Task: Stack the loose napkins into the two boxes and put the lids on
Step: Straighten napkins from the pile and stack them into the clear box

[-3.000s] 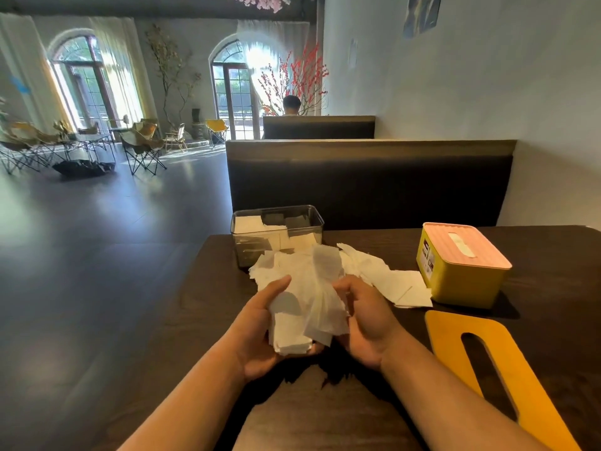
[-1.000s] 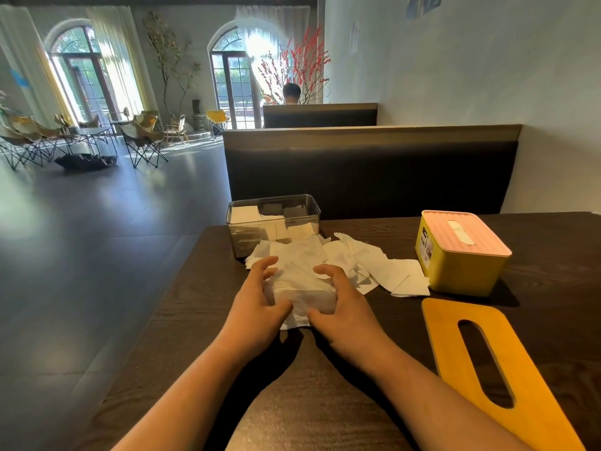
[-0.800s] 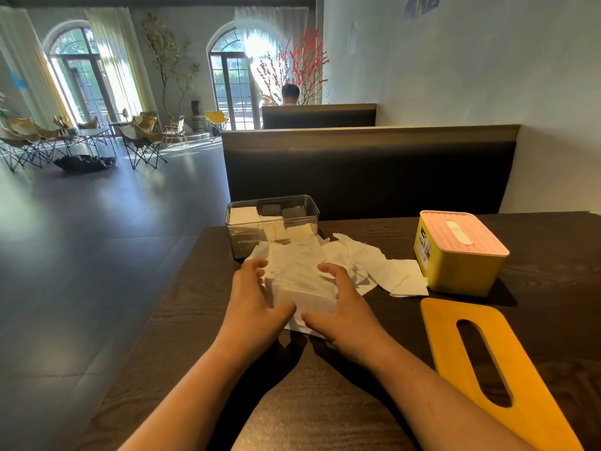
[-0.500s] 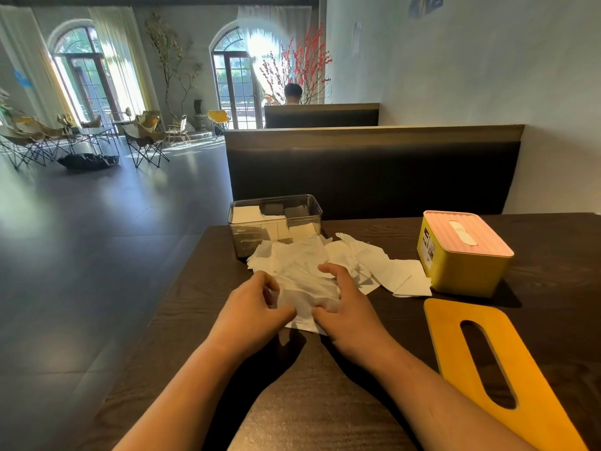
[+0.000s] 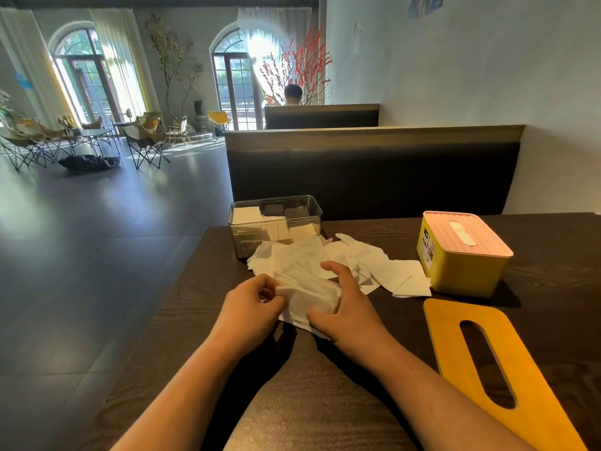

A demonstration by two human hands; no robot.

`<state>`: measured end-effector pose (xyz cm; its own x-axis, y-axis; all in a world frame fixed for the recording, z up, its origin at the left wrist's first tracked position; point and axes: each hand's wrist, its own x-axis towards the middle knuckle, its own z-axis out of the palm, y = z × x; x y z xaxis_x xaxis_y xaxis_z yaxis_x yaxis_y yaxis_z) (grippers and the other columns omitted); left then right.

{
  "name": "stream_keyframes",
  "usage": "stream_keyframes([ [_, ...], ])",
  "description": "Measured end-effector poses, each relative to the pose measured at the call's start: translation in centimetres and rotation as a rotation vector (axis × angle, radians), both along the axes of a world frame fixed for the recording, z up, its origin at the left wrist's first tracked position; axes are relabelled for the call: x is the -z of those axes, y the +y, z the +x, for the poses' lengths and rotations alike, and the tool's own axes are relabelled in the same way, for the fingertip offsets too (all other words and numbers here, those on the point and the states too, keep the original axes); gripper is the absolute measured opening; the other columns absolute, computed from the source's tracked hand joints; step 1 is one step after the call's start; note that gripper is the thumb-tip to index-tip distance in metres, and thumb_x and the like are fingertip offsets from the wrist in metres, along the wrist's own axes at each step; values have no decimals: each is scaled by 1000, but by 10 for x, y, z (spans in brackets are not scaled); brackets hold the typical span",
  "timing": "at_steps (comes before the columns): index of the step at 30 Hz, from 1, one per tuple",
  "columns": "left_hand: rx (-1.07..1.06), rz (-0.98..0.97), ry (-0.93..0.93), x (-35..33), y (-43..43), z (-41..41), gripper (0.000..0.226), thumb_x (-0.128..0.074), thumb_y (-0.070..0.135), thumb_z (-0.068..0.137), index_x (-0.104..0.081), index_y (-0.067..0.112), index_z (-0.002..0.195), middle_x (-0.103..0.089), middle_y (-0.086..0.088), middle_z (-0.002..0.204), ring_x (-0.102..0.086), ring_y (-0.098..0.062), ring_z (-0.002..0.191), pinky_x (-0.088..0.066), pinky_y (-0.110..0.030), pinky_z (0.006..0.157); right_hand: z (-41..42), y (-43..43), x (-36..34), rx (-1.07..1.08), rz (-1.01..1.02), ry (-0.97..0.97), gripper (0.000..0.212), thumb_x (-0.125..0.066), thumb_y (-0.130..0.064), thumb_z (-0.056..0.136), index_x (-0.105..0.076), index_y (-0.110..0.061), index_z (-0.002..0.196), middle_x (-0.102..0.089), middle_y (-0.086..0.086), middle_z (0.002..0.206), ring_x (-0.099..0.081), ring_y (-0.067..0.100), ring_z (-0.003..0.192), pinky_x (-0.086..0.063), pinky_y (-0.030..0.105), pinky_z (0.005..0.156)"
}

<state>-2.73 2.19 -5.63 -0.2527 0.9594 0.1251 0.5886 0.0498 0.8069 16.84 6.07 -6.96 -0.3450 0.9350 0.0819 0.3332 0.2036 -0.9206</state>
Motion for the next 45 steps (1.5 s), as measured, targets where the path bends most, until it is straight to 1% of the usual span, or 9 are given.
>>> stream_keyframes([
  [7,-18,3,-2,11,8,0,34,-71,20,97,-56,31,126,-64,11,120,-63,-6,111,-48,-14,82,-2,1,1,-5,17,-65,82,-74,-16,90,-29,-57,144,-49,0,138,-62,7,87,-48,13,63],
  [11,13,5,-172,10,8,2,64,-66,13,101,-37,31,154,-58,4,147,-59,-9,127,-52,-27,102,-5,-2,-4,-12,19,20,73,-67,-7,95,-38,-56,141,-54,-4,129,-62,2,87,-51,10,63],
  [15,157,92,-397,5,3,1,74,-60,4,101,-30,46,154,-46,13,155,-56,-8,130,-56,-28,100,0,-1,-6,-62,23,129,84,-70,-1,89,-38,-63,136,-47,-10,139,-59,14,120,-59,20,83],
  [20,336,4,-465,7,-1,9,87,-61,-3,94,-28,54,151,-49,3,145,-70,-21,117,-59,-42,101,3,-3,-7,-192,-87,26,96,-69,0,84,-21,-59,144,-44,-12,132,-61,11,111,-56,17,72],
  [23,306,14,-382,9,-2,9,79,-65,1,94,-36,54,145,-54,-2,140,-74,-22,107,-62,-44,93,-1,-4,-6,-124,-61,51,81,-62,3,89,-37,-57,137,-55,-6,129,-70,13,88,-57,26,62],
  [26,235,46,-415,8,2,5,72,-68,4,94,-41,48,143,-59,-5,134,-75,-22,102,-63,-52,89,-2,-2,-5,-53,-30,158,69,-62,4,93,-50,-55,128,-60,-4,128,-73,11,95,-64,36,75],
  [31,302,30,-450,10,5,2,90,-74,17,81,-29,57,148,-43,7,149,-59,-18,127,-56,-44,105,1,0,-5,-126,-15,22,83,-68,-5,89,-31,-58,140,-42,-8,140,-54,14,124,-58,32,95],
  [41,306,82,-393,11,5,0,86,-74,7,86,-34,53,147,-46,6,149,-67,-5,114,-61,-31,88,1,2,-3,-96,1,71,73,-67,-7,82,-46,-61,126,-54,-6,133,-66,17,110,-61,33,85],
  [45,337,40,-326,11,2,1,89,-76,6,85,-33,54,147,-51,-1,141,-73,-18,102,-62,-34,86,1,-1,-2,-92,42,50,64,-60,0,85,-55,-51,123,-62,-8,124,-68,10,97,-60,31,77],
])
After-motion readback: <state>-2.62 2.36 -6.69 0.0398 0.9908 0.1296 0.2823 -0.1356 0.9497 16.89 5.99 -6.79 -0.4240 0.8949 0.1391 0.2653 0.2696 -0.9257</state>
